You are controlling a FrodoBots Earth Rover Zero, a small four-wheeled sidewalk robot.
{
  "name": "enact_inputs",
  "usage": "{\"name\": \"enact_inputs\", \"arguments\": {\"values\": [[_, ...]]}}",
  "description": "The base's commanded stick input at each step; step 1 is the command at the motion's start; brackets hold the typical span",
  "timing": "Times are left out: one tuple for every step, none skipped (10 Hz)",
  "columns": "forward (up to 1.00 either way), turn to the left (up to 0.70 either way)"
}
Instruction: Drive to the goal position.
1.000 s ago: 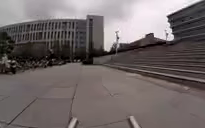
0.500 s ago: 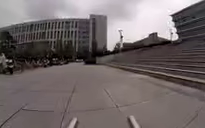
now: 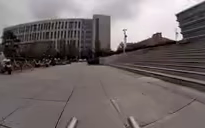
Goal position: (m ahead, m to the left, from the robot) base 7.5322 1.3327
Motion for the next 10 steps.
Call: {"name": "enact_inputs", "arguments": {"values": [[1.00,0.08],[1.00,0.15],[1.00,0.06],[1.00,0.02],[1.00,0.06],[1.00,0.00],[1.00,0.00],[1.00,0.00],[1.00,0.01],[1.00,0.06]]}}
